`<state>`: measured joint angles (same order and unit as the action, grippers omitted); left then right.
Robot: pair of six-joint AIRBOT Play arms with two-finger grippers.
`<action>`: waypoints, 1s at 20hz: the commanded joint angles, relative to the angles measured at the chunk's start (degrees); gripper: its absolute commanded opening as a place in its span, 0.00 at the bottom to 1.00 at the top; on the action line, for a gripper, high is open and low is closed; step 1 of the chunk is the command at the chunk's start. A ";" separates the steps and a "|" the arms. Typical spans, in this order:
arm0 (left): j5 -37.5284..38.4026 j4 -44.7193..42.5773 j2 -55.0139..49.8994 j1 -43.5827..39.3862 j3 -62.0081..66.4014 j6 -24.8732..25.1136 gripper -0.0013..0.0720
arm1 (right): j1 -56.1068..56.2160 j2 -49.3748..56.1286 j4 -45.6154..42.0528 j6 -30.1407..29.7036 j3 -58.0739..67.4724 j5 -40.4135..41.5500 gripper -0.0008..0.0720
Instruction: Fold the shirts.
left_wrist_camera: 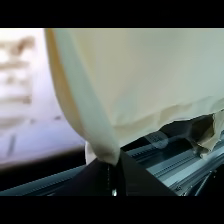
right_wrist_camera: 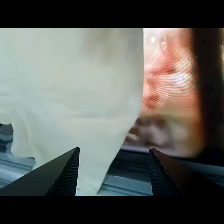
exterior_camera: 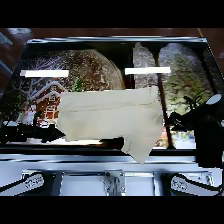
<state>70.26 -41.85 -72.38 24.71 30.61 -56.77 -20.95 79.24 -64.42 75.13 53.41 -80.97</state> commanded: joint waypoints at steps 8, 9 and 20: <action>0.24 3.72 1.11 0.02 0.20 4.72 0.07 | 0.11 -1.77 10.08 -1.84 -17.73 14.91 0.77; 0.20 4.04 1.09 0.02 0.20 5.11 0.07 | 0.11 -1.77 11.56 -3.02 -18.51 15.37 0.77; -0.72 9.66 1.11 0.02 2.58 8.50 0.07 | 7.82 -3.85 16.41 -11.69 -16.68 10.38 0.10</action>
<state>69.30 -36.25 -71.31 24.71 31.77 -50.85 -15.66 76.60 -49.98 68.12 34.87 -66.17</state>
